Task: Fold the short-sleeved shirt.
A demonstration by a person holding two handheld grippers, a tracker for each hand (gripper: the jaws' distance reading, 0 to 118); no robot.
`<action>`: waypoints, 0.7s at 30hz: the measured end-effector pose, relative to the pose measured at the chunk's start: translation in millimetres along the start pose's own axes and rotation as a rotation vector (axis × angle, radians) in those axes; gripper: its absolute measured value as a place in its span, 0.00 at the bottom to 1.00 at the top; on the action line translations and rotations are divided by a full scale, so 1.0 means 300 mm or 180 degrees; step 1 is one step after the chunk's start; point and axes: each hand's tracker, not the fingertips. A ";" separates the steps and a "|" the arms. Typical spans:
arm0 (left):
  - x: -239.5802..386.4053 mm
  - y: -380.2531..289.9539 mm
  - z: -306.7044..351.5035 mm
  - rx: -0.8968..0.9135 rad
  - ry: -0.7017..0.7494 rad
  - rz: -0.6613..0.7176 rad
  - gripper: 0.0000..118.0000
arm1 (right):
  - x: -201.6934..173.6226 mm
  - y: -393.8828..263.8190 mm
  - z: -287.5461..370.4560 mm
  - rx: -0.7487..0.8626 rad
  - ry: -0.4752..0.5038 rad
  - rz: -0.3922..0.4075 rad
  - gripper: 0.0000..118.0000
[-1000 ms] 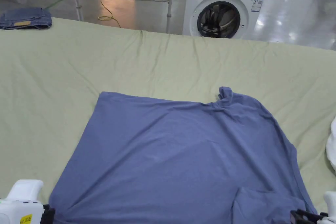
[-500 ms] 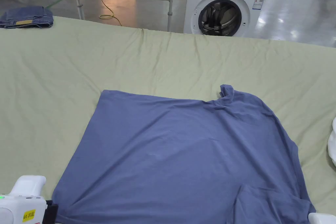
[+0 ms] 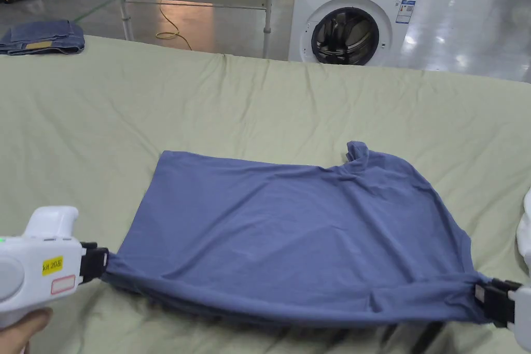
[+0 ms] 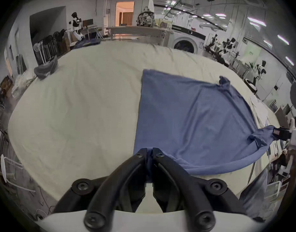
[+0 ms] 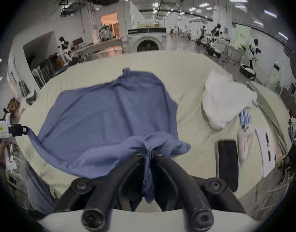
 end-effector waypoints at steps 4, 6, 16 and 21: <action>-0.007 0.115 -0.080 0.0143 0.0032 -0.0002 0.00 | -0.025 0.123 -0.081 0.0135 -0.0004 -0.0047 0.03; -0.021 0.170 -0.135 0.0131 0.0027 0.0067 0.00 | -0.036 0.177 -0.140 0.0164 -0.0025 -0.0055 0.03; -0.047 0.327 -0.482 -0.0151 0.0105 0.0107 0.00 | -0.063 0.288 -0.507 -0.0322 -0.0105 -0.0144 0.04; -0.039 0.332 -0.549 -0.0245 0.0102 0.0125 0.00 | -0.064 0.265 -0.574 -0.0387 -0.0141 -0.0125 0.05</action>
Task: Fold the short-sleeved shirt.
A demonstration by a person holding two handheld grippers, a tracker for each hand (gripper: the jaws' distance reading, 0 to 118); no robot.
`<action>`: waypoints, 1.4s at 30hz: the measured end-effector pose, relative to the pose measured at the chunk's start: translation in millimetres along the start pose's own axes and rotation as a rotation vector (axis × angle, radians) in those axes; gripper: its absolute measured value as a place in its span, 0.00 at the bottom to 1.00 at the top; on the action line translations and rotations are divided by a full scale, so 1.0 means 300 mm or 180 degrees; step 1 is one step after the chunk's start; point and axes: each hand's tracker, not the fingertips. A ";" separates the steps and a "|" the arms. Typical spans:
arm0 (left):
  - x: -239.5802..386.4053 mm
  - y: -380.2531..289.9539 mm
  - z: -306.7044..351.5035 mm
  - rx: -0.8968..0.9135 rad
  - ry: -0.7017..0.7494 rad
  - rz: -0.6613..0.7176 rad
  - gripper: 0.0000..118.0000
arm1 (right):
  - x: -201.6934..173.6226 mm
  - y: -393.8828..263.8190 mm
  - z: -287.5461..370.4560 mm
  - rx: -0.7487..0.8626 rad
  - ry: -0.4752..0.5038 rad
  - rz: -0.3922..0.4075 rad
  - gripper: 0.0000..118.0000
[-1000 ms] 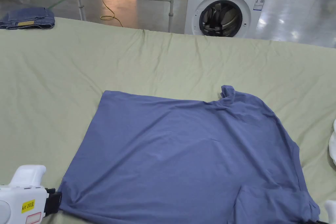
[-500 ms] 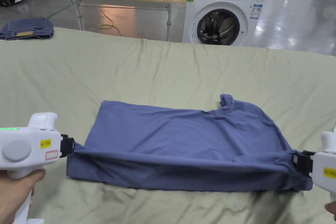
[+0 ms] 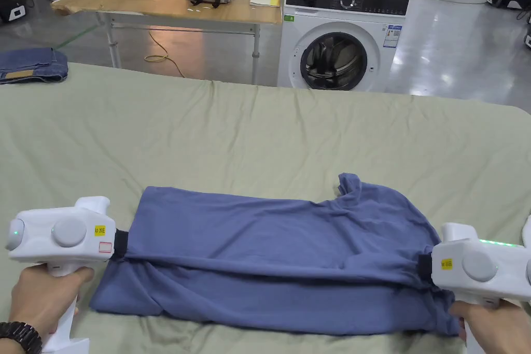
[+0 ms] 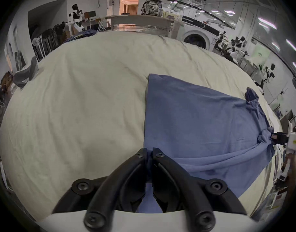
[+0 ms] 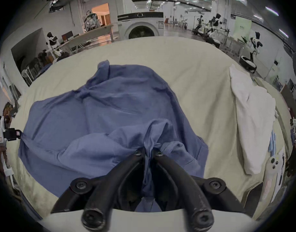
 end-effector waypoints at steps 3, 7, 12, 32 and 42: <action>0.003 -0.004 -0.002 0.0002 0.0003 -0.0035 0.06 | -0.001 -0.010 0.003 0.0037 -0.0024 0.0017 0.15; 0.022 -0.033 0.068 0.0250 -0.0108 -0.0093 0.43 | -0.025 -0.013 0.071 0.0426 -0.0004 0.0015 0.56; 0.085 -0.089 0.227 0.0863 -0.0391 -0.0136 0.49 | -0.094 -0.016 0.190 0.1112 0.0008 0.0098 0.55; 0.190 -0.337 0.547 0.1663 0.0194 -0.0461 0.00 | -0.353 -0.209 0.489 0.2370 0.0204 0.0269 0.00; -0.087 -0.186 0.219 -0.0150 -0.0254 0.0239 0.44 | -0.311 -0.255 0.451 0.2118 0.0101 0.0381 0.00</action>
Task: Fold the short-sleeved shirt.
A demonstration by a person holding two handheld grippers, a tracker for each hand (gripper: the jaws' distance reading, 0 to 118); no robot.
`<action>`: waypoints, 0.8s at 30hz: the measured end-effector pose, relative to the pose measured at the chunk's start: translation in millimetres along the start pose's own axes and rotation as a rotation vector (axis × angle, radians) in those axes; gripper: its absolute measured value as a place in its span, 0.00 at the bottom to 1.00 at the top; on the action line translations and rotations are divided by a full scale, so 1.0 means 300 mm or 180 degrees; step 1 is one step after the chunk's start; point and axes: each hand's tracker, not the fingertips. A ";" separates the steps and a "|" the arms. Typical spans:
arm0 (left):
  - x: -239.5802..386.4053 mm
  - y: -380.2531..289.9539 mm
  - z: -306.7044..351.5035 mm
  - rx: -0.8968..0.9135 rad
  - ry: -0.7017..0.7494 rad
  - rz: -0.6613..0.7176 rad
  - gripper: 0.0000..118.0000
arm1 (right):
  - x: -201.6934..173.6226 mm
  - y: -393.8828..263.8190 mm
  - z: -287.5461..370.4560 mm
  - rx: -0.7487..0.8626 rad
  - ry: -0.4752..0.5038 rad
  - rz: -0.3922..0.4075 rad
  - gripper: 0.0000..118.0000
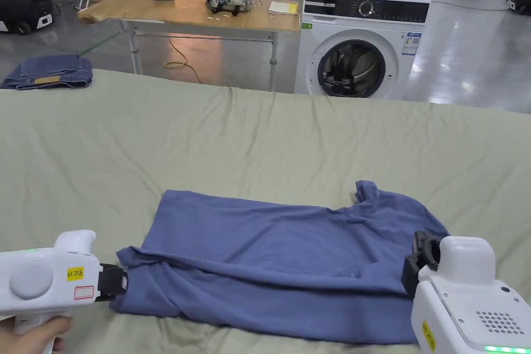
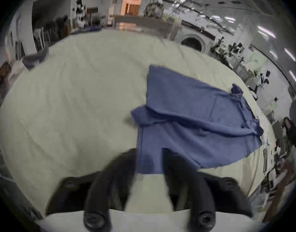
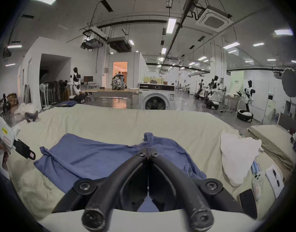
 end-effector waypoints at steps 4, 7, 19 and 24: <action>-0.012 0.019 -0.088 -0.0218 0.0013 0.0170 0.60 | 0.029 -0.022 -0.003 -0.0103 -0.0070 0.0000 0.00; 0.020 0.015 -0.148 -0.0411 0.0263 0.0045 0.59 | 0.049 -0.035 -0.005 -0.0170 -0.0103 -0.0001 0.00; 0.062 -0.044 -0.083 -0.0095 0.0295 -0.0376 0.02 | 0.172 -0.072 -0.017 -0.0513 -0.0145 -0.0095 0.00; 0.055 -0.073 -0.001 0.0046 0.0219 -0.0374 0.02 | 0.300 -0.082 -0.094 -0.1147 -0.0252 -0.0154 0.06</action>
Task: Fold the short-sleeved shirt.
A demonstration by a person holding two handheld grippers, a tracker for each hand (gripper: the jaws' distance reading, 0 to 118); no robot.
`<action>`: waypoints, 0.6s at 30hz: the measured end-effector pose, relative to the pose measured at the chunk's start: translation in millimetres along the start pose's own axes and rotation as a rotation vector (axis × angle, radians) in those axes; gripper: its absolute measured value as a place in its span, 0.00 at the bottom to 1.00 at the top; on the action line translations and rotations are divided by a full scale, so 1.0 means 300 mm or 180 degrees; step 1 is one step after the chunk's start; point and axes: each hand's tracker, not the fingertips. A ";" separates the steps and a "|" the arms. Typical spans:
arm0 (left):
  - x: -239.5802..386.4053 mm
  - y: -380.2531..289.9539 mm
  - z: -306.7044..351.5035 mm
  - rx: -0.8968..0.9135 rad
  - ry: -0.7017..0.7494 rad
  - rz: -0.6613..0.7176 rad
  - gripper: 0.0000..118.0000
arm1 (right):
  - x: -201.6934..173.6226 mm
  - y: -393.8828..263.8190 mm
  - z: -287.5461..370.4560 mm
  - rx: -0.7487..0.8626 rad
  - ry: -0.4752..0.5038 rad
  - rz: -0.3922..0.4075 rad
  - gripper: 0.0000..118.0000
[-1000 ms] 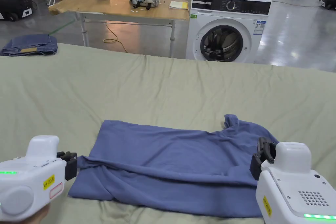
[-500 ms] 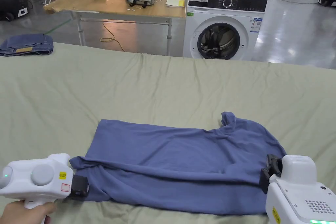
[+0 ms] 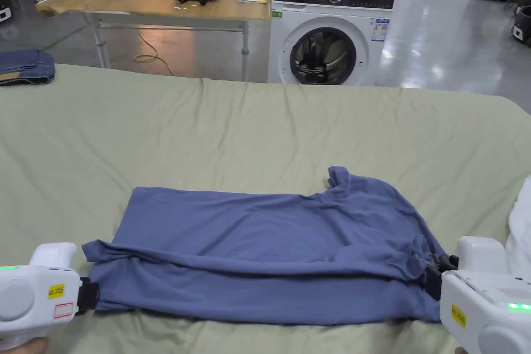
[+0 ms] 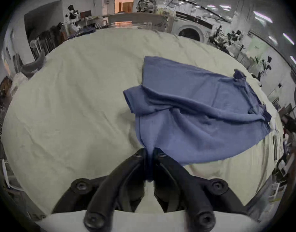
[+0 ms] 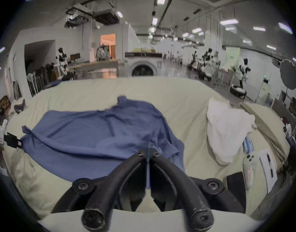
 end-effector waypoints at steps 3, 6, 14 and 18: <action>0.005 -0.016 0.017 0.0034 -0.0049 0.0028 0.02 | 0.068 -0.004 -0.074 -0.0376 0.0047 -0.0058 0.53; -0.001 -0.023 0.007 0.0022 -0.0063 0.0022 0.02 | 0.106 -0.027 -0.146 -0.0648 0.0020 -0.0001 0.64; 0.004 -0.034 -0.008 -0.0031 -0.0058 0.0043 0.02 | 0.106 -0.142 -0.289 -0.1133 0.0018 0.0152 0.61; -0.002 -0.035 -0.012 -0.0010 -0.0049 0.0032 0.02 | 0.068 -0.135 -0.257 -0.1104 0.0331 0.0140 0.08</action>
